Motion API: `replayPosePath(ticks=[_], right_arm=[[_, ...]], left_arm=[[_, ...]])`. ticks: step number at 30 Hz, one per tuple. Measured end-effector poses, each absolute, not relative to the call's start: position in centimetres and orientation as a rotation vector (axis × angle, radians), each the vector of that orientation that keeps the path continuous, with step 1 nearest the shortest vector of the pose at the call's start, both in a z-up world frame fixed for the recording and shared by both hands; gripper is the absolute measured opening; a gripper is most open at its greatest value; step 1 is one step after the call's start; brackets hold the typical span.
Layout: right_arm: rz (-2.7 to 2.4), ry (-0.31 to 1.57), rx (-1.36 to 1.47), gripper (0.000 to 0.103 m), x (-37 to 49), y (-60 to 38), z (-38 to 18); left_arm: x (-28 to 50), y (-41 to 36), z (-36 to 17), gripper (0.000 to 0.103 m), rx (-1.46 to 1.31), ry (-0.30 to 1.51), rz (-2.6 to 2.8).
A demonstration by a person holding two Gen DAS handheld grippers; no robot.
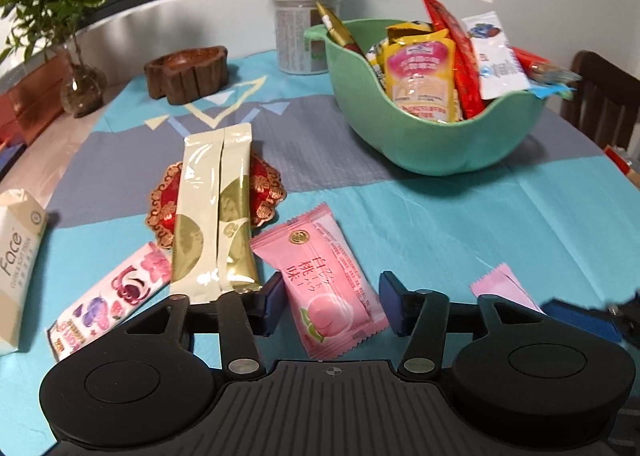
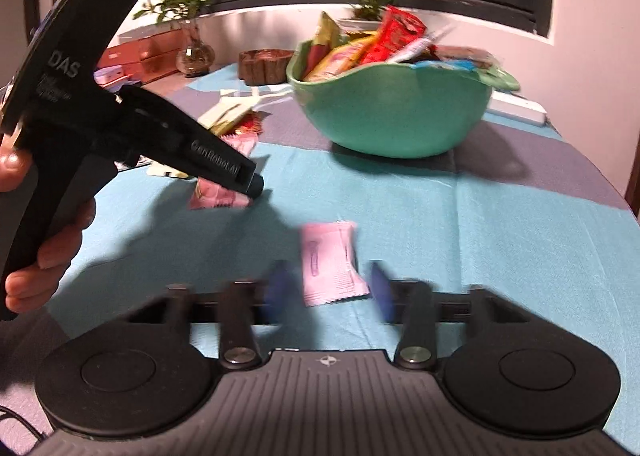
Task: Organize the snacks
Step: 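Grasp the pink peach candy with the left tool while the right tool holds the pink sachet, then carry both pink packets over the green bowl and open both tools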
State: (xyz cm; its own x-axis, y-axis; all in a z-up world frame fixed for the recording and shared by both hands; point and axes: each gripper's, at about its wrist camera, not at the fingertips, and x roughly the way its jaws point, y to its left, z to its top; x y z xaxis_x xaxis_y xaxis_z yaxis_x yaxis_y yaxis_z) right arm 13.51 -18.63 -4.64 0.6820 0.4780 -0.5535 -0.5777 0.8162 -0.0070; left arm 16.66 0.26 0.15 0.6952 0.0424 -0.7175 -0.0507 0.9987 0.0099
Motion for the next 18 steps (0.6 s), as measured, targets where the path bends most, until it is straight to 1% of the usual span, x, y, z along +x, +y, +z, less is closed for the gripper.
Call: replayPosePath(ticks=[3, 5, 10, 18], right_arm=[[0.593, 0.548, -0.193, 0.039, 13.3, -18.4, -4.6], [0.596, 0.539, -0.163, 0.039, 13.2, -18.8, -4.2], [0.629, 0.511, -0.034, 0.039, 13.2, -20.6, -2.7], [0.629, 0.470, 0.042, 0.039, 12.6, -22.0, -2.0]], left_arm=[[15.9, 0.2, 0.7, 0.103, -0.004, 0.797, 0.027], [15.4, 0.2, 1.1, 0.101, -0.002, 0.785, 0.017], [14.3, 0.5, 2.2, 0.101, 0.003, 0.742, -0.003], [12.8, -0.1, 4.1, 0.101, 0.056, 0.669, 0.005]])
